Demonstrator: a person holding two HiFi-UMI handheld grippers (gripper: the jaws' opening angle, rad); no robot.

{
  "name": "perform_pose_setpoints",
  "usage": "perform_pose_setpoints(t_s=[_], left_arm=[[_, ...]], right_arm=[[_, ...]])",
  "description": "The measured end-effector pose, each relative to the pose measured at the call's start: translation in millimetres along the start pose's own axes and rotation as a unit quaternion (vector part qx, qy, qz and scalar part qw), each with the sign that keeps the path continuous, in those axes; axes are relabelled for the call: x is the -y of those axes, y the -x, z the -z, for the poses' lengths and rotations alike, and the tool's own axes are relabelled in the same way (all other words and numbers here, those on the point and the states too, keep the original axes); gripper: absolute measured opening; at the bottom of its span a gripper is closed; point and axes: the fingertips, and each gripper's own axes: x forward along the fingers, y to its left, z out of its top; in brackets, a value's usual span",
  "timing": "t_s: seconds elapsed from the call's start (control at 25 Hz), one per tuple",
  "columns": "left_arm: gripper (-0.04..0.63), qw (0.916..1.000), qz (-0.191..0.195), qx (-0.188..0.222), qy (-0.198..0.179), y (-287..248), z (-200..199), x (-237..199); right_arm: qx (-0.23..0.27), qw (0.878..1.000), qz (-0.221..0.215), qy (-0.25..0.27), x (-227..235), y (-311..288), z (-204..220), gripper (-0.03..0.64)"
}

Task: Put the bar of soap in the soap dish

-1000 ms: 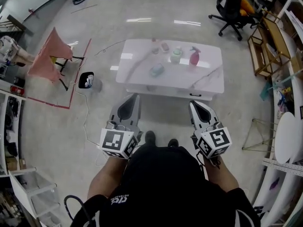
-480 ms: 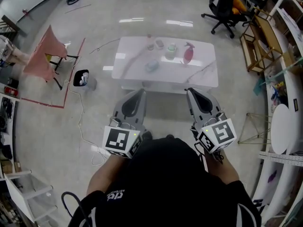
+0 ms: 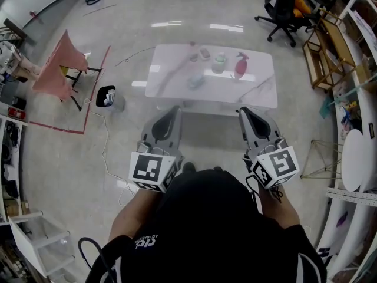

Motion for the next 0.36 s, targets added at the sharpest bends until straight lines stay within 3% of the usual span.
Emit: perform_pose_setpoints(t_s=[0.36], left_arm=[[0.008, 0.9998, 0.004, -0.016, 0.008, 3.1, 14.0, -11.4]], right_arm=[[-0.007, 1.0, 0.008, -0.003, -1.9, -8.7, 9.0, 0.014]])
